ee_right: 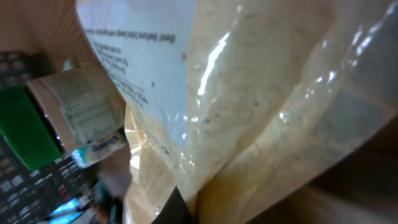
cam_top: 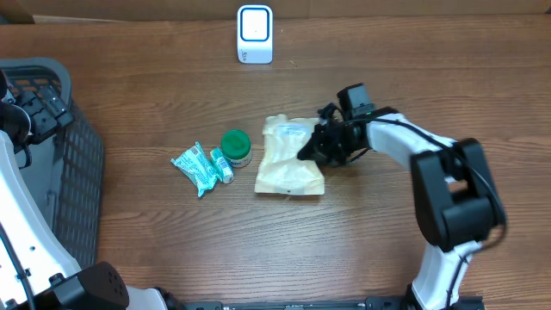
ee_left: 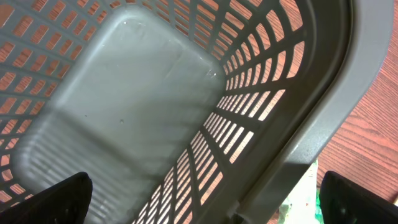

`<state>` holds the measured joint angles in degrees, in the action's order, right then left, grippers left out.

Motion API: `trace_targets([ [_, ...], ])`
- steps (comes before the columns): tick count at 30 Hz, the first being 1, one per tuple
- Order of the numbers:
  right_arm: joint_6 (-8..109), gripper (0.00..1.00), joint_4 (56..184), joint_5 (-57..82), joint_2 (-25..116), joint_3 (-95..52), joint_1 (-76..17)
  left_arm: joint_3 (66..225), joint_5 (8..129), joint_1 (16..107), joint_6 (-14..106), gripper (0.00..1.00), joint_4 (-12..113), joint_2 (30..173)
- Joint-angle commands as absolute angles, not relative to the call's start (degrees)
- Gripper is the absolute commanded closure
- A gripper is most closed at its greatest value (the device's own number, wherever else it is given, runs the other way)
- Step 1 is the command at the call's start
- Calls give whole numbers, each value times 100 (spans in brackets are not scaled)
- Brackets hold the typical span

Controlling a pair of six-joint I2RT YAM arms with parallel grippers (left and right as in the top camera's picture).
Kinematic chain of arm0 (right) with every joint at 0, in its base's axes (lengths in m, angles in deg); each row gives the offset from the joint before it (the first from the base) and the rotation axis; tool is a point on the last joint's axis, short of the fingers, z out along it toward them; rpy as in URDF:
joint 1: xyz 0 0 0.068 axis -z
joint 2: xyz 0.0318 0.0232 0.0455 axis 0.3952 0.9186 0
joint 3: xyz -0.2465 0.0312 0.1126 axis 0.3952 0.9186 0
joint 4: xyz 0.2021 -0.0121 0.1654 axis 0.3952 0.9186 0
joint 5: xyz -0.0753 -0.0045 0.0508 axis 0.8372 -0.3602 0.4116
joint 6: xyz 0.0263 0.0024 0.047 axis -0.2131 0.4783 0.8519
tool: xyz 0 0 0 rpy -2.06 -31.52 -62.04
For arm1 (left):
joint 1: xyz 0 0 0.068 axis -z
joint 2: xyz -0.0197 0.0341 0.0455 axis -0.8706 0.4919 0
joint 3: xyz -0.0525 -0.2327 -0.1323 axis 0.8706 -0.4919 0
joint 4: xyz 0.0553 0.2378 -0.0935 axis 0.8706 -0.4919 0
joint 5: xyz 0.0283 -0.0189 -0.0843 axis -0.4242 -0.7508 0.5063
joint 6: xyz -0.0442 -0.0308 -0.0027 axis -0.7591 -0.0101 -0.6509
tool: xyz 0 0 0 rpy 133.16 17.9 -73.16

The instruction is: Scan the item barcode

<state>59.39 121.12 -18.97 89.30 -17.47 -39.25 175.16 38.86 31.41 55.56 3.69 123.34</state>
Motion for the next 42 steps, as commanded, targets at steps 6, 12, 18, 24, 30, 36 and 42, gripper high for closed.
trace_targets([
  [6,5736,96,13955,2667,7118,-2549,-4464,17555,3899,3141,5519,0,374,12353],
  [12,6204,96,15015,6243,7217,-2783,-5481,17555,3899,3141,5519,0,374,12353],
  [18,5524,96,14750,7432,7857,-2783,-6176,17555,3899,3141,5519,0,374,12353],
  [24,4191,96,14031,7626,8303,-2783,-6641,17555,3899,3141,5519,0,374,12353],
  [30,4184,31,13839,7080,8399,-2783,-7052,17555,3899,3141,5519,0,374,12353],
  [36,4512,0,13815,4936,8397,-2785,-6956,17555,3899,3141,5519,0,374,12353],
  [42,5181,0,13876,3257,8327,-2833,-6300,17555,3899,3141,5519,1,374,12353],
])
